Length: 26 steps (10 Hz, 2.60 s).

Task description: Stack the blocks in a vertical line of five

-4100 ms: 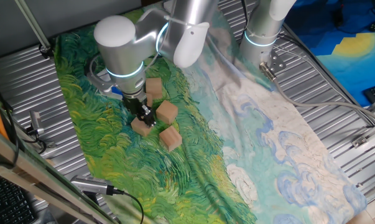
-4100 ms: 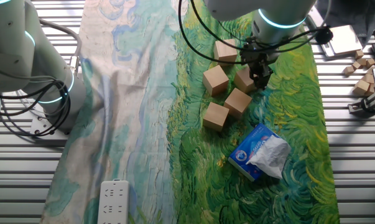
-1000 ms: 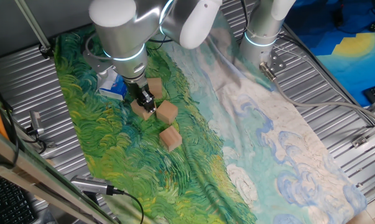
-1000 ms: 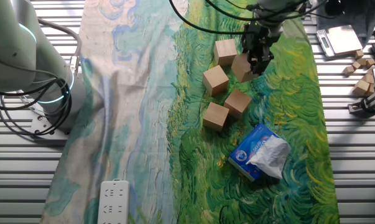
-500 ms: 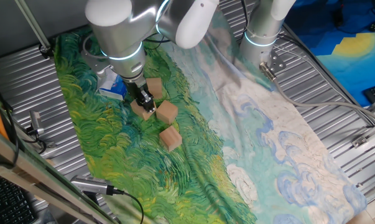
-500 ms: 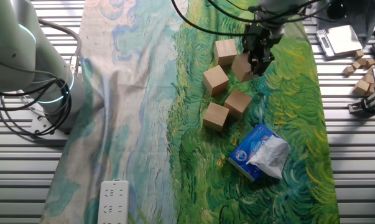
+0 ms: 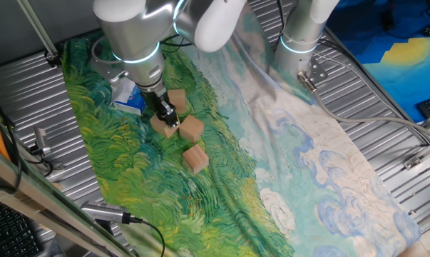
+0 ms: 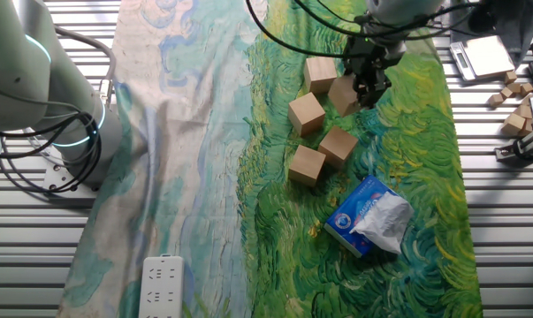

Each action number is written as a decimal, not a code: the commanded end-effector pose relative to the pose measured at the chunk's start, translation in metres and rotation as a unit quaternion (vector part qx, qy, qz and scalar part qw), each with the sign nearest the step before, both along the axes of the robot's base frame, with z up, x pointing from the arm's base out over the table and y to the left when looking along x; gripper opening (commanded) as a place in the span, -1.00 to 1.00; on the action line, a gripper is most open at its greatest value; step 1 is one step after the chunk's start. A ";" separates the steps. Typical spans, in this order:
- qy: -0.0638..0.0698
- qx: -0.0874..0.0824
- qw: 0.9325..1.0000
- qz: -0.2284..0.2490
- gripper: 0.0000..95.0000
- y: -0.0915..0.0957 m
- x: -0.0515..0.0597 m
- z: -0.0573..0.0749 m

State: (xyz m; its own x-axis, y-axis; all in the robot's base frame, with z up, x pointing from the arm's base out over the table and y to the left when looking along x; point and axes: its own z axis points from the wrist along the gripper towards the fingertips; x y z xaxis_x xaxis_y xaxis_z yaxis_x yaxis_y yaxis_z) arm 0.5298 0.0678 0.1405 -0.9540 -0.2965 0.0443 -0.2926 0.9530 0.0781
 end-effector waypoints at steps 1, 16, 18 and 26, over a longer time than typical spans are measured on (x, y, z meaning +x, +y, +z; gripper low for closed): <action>0.003 0.000 1.000 -0.002 -1.00 0.000 -0.001 0.000; 0.014 -0.011 0.992 -0.121 -1.00 0.094 -0.033 -0.009; 0.009 -0.012 0.992 -0.123 -1.00 0.100 -0.040 -0.016; 0.002 -0.012 0.992 -0.122 -1.00 0.104 -0.045 -0.030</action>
